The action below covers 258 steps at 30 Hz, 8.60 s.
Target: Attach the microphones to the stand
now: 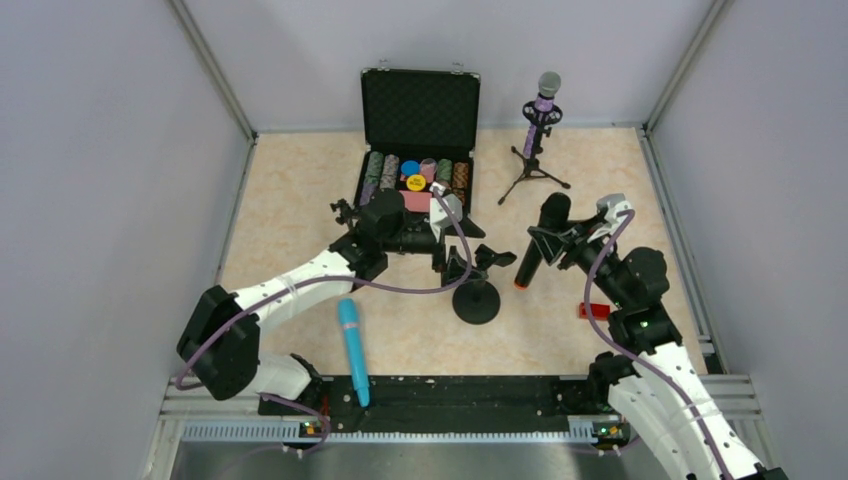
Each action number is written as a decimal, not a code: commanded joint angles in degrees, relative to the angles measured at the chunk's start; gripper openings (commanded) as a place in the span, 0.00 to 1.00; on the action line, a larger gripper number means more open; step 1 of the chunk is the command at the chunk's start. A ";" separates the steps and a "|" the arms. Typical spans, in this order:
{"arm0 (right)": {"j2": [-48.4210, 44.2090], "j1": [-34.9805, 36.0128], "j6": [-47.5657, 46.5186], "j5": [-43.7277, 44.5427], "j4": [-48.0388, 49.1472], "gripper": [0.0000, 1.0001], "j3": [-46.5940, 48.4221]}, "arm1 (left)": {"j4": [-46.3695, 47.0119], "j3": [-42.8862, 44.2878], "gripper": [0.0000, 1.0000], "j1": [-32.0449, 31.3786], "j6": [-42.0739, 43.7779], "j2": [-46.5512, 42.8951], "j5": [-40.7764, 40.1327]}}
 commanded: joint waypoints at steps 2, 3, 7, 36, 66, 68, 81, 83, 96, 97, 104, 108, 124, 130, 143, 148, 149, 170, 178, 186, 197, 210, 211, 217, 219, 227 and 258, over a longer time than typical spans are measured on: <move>-0.94 -0.32 1.23 -2.13 3.97 0.00 -0.09 | 4.69 1.38 0.99 -1.12 -1.22 1.42 -1.86; -1.01 -0.30 1.38 -2.40 4.32 0.00 -0.35 | 4.64 1.18 0.99 -1.54 0.59 1.60 -2.27; -0.98 -0.30 2.44 -3.08 6.59 0.00 -1.91 | 3.11 1.02 0.99 -3.10 4.22 2.37 -4.56; -3.03 -0.27 0.94 -7.41 16.14 0.00 -5.62 | 0.64 -0.57 0.98 -4.65 9.39 2.54 -10.14; 7.61 5.33 2.35 -6.09 43.52 0.00 -12.74 | -6.66 1.81 0.00 -4.64 13.17 4.69 -9.60; 7.80 5.83 3.06 -5.48 45.14 0.00 -13.46 | -6.47 1.81 0.00 -4.65 12.85 4.76 -9.50; 7.66 7.64 4.47 -3.45 47.25 0.00 -15.65 | -7.35 2.89 0.41 -4.61 11.69 5.58 -8.38; 7.40 7.60 4.18 -3.42 46.60 0.00 -15.61 | -8.12 3.36 0.62 -4.61 11.17 5.30 -8.69; 6.15 7.61 2.08 -3.90 43.34 0.00 -15.32 | -2.99 1.76 0.99 -3.86 9.43 1.74 -11.05; 6.13 7.63 2.13 -3.89 43.12 0.00 -15.32 | -2.56 1.84 0.99 -3.64 9.21 1.79 -11.06; 5.69 7.63 2.28 -4.10 42.48 0.00 -15.54 | -1.98 3.18 0.99 -3.24 10.04 2.91 -10.48; 5.60 7.61 2.37 -3.99 42.21 0.00 -15.49 | -2.46 3.99 0.98 -3.13 11.20 3.64 -10.47; 5.92 7.61 2.42 -4.08 42.80 0.00 -15.65 | -3.65 6.69 0.44 -3.05 10.97 5.95 -8.61; 8.48 8.74 3.29 -3.90 48.31 0.00 -16.61 | -4.36 7.43 0.00 -2.84 8.99 7.03 -5.48; 14.78 15.33 1.06 0.51 56.81 0.00 -16.80 | -3.84 6.97 0.00 -2.76 7.81 6.58 -6.12; 14.56 15.91 0.68 1.01 56.08 0.00 -17.24 | -3.88 7.21 0.00 -2.75 7.64 6.75 -6.48; 14.57 15.99 0.65 0.98 56.03 0.00 -17.37 | -3.92 7.29 0.00 -2.76 7.61 6.73 -6.53; 13.26 16.20 2.17 1.91 54.56 0.54 -18.04 | 4.17 3.90 0.99 -1.91 3.19 4.11 -11.62; 12.18 16.23 2.60 2.94 53.21 0.75 -17.74 | 11.38 1.80 0.99 1.20 -2.75 0.30 -11.16; 11.29 16.20 3.75 3.15 51.73 0.95 -17.86 | 18.00 -1.91 0.99 7.04 -12.29 -4.08 -8.05; 7.33 16.19 3.86 3.46 47.11 0.97 -19.27 | 18.97 -14.36 0.99 11.52 -14.97 -10.47 -6.54; -7.60 16.20 11.33 5.55 35.13 0.97 -25.47 | 21.75 -20.31 0.99 11.68 -13.75 -5.58 2.61; -8.96 16.22 11.98 6.17 34.12 0.97 -26.11 | 22.89 -20.47 0.99 11.66 -13.81 -4.50 3.30; -16.12 16.24 12.85 10.08 26.13 0.97 -28.23 | 33.09 -20.18 0.99 11.51 -17.76 1.87 7.66; -17.43 16.25 13.21 11.16 24.83 0.97 -28.60 | 35.88 -19.68 0.99 11.27 -18.81 4.14 8.20; -18.72 16.22 14.81 12.92 23.86 0.97 -29.81 | 41.73 -16.77 0.99 9.35 -19.47 9.76 7.62; -17.40 16.21 11.39 13.32 21.27 0.97 -27.28 | 53.88 -9.71 0.33 5.33 -26.07 21.89 11.01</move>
